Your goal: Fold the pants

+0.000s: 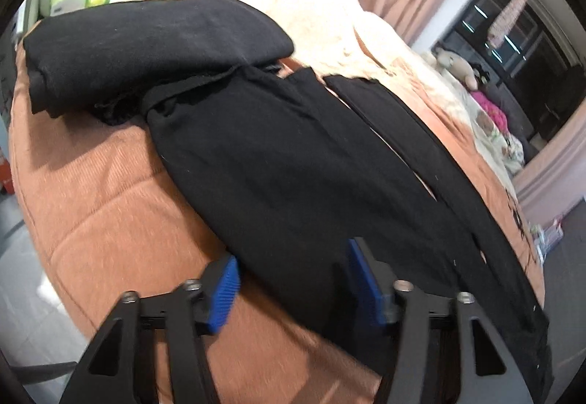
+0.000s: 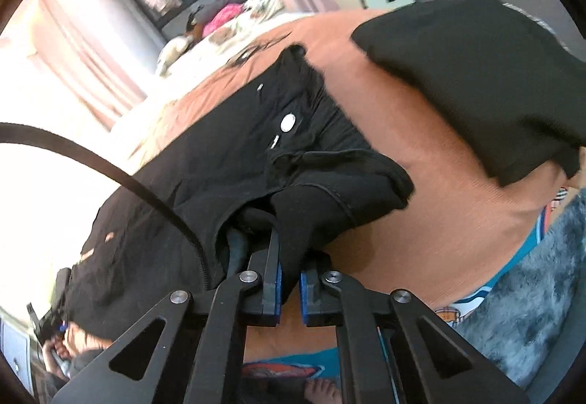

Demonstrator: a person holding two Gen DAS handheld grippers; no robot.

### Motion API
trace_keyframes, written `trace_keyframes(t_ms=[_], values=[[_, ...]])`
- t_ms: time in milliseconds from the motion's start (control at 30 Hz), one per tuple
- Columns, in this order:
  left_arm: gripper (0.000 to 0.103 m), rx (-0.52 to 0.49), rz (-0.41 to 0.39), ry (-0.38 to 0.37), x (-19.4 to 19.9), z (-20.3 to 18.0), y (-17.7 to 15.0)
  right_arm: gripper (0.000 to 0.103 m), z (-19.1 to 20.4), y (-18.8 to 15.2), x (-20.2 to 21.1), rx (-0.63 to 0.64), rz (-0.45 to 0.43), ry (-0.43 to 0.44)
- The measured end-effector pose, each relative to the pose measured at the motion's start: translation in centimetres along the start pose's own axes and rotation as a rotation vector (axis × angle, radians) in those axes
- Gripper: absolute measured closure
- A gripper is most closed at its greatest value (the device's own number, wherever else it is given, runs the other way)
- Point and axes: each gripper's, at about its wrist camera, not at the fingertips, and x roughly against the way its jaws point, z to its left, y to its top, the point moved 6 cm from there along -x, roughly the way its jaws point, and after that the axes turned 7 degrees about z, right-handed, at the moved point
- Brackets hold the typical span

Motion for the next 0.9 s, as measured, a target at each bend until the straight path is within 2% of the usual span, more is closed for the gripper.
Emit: trace_keyframes(t_ms=[67,133,233,300,367,533,900], values=[[0.07,0.036,-0.005,-0.006,-0.2,0.7,0.7,0.1,-0.1,0.0,0.6,-0.011,-0.011,-0.008],[0.076,0.078,-0.008,-0.017,-0.2,1.6,1.3,0.1,0.2,-0.2,0.7,0.004,-0.009,-0.022],[0.077,0.115,-0.014,-0.042,-0.1,2.5,1.9,0.1,0.8,-0.6,0.7,0.013,-0.015,-0.028],[0.084,0.117,-0.011,-0.029,0.0,2.8,2.1,0.1,1.2,-0.5,0.6,0.005,-0.014,-0.023],[0.096,0.116,-0.006,-0.003,0.1,2.8,2.1,0.1,1.6,-0.5,0.6,0.015,-0.018,-0.027],[0.1,0.101,-0.057,-0.026,2.2,1.2,3.3,0.1,2.3,0.2,1.2,0.027,-0.043,-0.013],[0.101,-0.006,-0.163,-0.06,6.5,-5.9,10.2,0.1,4.1,4.2,2.8,0.049,-0.112,0.052]])
